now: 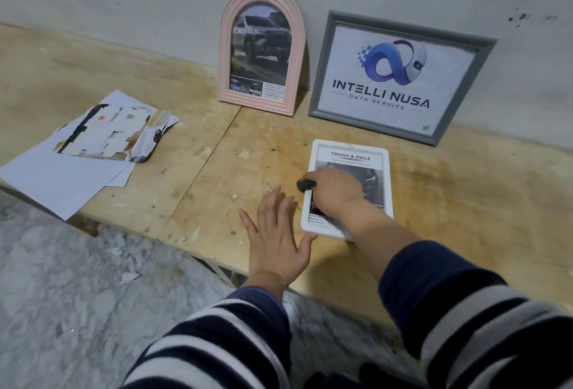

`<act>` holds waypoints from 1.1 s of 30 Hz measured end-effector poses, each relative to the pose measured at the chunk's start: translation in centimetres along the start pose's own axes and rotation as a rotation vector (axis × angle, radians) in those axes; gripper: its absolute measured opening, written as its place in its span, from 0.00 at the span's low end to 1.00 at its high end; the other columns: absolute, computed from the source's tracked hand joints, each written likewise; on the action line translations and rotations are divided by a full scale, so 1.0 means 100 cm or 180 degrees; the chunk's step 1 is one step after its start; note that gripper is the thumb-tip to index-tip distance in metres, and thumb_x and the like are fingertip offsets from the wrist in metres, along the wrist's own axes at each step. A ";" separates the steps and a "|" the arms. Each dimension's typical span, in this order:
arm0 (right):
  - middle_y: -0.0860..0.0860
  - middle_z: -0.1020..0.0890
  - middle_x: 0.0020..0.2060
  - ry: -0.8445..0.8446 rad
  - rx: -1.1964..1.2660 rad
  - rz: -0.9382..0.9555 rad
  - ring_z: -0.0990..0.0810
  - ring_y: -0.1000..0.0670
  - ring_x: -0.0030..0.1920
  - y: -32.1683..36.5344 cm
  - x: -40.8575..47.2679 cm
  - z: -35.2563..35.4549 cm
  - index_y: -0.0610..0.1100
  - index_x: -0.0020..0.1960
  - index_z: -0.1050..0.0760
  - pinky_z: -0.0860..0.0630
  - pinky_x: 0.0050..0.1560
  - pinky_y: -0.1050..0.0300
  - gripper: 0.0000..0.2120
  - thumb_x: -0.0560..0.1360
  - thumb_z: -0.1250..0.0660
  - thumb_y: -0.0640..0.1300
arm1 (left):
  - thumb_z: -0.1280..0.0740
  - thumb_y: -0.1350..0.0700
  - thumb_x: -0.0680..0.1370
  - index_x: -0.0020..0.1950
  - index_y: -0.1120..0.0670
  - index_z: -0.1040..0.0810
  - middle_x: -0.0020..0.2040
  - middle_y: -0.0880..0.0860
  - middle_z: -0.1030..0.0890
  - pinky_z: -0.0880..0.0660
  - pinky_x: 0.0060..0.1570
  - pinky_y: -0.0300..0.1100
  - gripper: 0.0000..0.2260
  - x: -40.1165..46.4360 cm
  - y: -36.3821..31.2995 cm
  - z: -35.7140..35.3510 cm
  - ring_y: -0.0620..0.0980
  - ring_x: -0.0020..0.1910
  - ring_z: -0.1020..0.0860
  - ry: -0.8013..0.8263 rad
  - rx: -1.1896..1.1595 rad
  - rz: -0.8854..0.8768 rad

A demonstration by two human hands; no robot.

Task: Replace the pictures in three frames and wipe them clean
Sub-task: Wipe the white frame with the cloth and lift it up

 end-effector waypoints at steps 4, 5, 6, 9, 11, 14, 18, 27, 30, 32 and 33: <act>0.54 0.22 0.57 0.0023 0.0123 0.0148 0.22 0.46 0.56 0.002 -0.024 -0.011 0.61 0.59 0.23 0.27 0.47 0.55 0.22 0.73 0.39 0.38 | 0.42 0.37 0.74 0.70 0.50 0.42 0.76 0.54 0.46 0.51 0.68 0.71 0.29 -0.001 -0.001 0.002 0.57 0.76 0.43 0.0012 0.0041 0.0019; 0.55 0.22 0.56 0.0006 0.0195 0.0216 0.22 0.47 0.56 0.002 -0.030 -0.012 0.61 0.58 0.22 0.27 0.48 0.55 0.21 0.74 0.39 0.38 | 0.42 0.38 0.73 0.70 0.50 0.42 0.76 0.54 0.46 0.52 0.68 0.71 0.29 -0.001 -0.001 0.002 0.57 0.76 0.43 0.0031 0.0038 0.0020; 0.56 0.21 0.56 0.0011 0.0282 0.0266 0.22 0.48 0.56 0.001 -0.035 -0.013 0.62 0.57 0.21 0.26 0.50 0.55 0.20 0.75 0.40 0.39 | 0.43 0.38 0.73 0.70 0.50 0.42 0.76 0.53 0.46 0.52 0.69 0.71 0.29 -0.001 -0.001 0.003 0.57 0.76 0.43 0.0056 0.0028 0.0017; 0.60 0.18 0.52 0.0211 0.0879 0.0142 0.21 0.52 0.53 -0.005 -0.047 -0.015 0.62 0.48 0.19 0.22 0.53 0.52 0.19 0.74 0.41 0.39 | 0.45 0.38 0.72 0.70 0.48 0.44 0.77 0.53 0.46 0.54 0.69 0.70 0.29 0.000 -0.002 0.006 0.55 0.76 0.45 0.0114 -0.0005 0.0011; 0.59 0.17 0.49 0.0377 0.1157 -0.0048 0.20 0.51 0.51 -0.012 -0.052 -0.011 0.60 0.40 0.20 0.22 0.53 0.49 0.18 0.71 0.42 0.38 | 0.45 0.37 0.72 0.69 0.48 0.44 0.77 0.52 0.47 0.54 0.70 0.69 0.29 -0.001 -0.002 0.007 0.54 0.76 0.46 0.0117 -0.0006 0.0002; 0.54 0.18 0.49 0.0398 0.1430 -0.0283 0.21 0.48 0.51 -0.026 -0.059 -0.001 0.55 0.36 0.22 0.23 0.55 0.50 0.19 0.69 0.45 0.35 | 0.43 0.37 0.72 0.69 0.48 0.44 0.76 0.51 0.46 0.55 0.70 0.69 0.29 0.000 0.001 0.006 0.54 0.76 0.46 0.0064 -0.0043 -0.0050; 0.58 0.16 0.44 -0.0004 0.2368 -0.0582 0.20 0.52 0.51 -0.042 -0.069 0.008 0.53 0.38 0.19 0.23 0.55 0.52 0.16 0.70 0.42 0.38 | 0.39 0.36 0.73 0.68 0.47 0.41 0.75 0.50 0.45 0.56 0.70 0.69 0.28 -0.001 0.000 0.006 0.52 0.76 0.45 0.0022 -0.0205 -0.0128; 0.52 0.27 0.52 -0.0341 0.0785 -0.0035 0.23 0.47 0.55 -0.020 -0.070 -0.022 0.59 0.59 0.22 0.27 0.51 0.52 0.13 0.78 0.40 0.55 | 0.40 0.42 0.71 0.66 0.44 0.31 0.75 0.49 0.44 0.59 0.71 0.66 0.23 -0.002 -0.004 0.012 0.51 0.75 0.47 0.0114 -0.0310 -0.0091; 0.54 0.28 0.49 -0.0322 0.0663 -0.0114 0.22 0.47 0.53 -0.023 -0.067 -0.013 0.58 0.54 0.20 0.28 0.45 0.55 0.11 0.75 0.38 0.54 | 0.42 0.44 0.71 0.63 0.44 0.27 0.74 0.50 0.42 0.58 0.71 0.66 0.21 -0.002 -0.004 0.016 0.52 0.74 0.45 0.0071 -0.0403 -0.0118; 0.55 0.26 0.49 -0.0394 0.0880 -0.0416 0.23 0.49 0.49 -0.032 -0.065 -0.003 0.56 0.48 0.20 0.30 0.42 0.56 0.09 0.73 0.37 0.54 | 0.42 0.45 0.71 0.60 0.44 0.24 0.73 0.51 0.38 0.56 0.71 0.66 0.20 -0.005 -0.001 0.015 0.53 0.73 0.43 -0.0014 -0.0547 -0.0080; 0.56 0.26 0.48 -0.0424 0.0975 -0.0543 0.24 0.50 0.47 -0.039 -0.063 0.004 0.55 0.46 0.20 0.31 0.41 0.57 0.09 0.73 0.38 0.54 | 0.42 0.45 0.71 0.59 0.44 0.23 0.71 0.50 0.36 0.54 0.72 0.65 0.19 -0.005 -0.001 0.015 0.53 0.72 0.42 -0.0071 -0.0619 -0.0032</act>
Point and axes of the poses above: each hand's wrist, its own x-axis towards the middle knuckle, its own z-axis out of the back of the hand, y = z × x, the point moved 1 cm from there along x, towards the middle knuckle
